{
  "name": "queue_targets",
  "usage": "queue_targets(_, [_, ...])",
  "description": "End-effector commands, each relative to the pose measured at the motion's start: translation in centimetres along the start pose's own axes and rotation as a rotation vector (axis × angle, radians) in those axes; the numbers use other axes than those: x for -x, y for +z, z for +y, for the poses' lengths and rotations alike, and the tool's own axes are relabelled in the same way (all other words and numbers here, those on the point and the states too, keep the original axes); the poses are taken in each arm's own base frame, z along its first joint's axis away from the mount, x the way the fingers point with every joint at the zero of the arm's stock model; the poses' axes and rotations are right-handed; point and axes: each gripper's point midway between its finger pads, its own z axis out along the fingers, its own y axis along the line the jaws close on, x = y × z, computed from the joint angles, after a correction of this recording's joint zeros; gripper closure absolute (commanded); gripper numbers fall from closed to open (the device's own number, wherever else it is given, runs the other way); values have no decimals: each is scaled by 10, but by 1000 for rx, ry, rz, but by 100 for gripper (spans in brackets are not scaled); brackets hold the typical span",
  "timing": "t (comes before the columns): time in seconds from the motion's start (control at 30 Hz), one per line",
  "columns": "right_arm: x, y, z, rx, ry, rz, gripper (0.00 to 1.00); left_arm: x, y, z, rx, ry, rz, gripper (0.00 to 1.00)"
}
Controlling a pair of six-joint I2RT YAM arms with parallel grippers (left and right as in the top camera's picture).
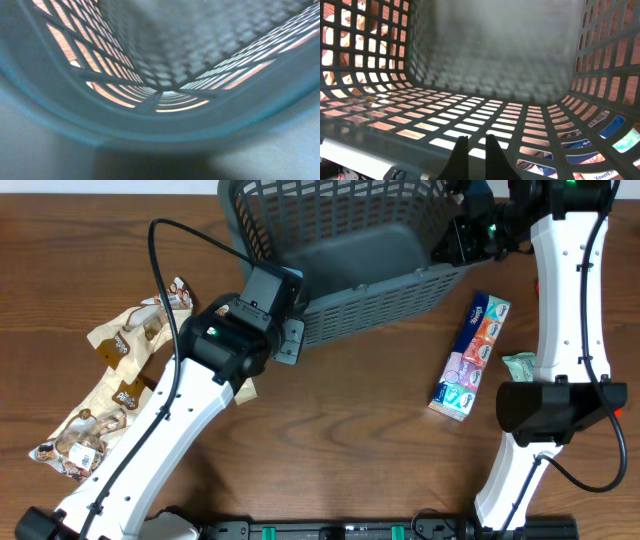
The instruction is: Pack container
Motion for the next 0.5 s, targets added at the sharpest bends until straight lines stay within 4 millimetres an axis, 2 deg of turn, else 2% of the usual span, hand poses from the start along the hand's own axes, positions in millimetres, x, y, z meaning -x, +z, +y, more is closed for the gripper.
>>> queue_targets(0.0, [-6,5,-1,-6,-3,33,99,10,-4,8,19,3,-32,94])
queue_targets(0.27, [-9,6,2,-1,1,47,99,21,-4,15,24,-14,-73,94])
queue_targets(0.47, [-9,9,10,7,-16,55,99,23,-4,19,30,-11,-77,94])
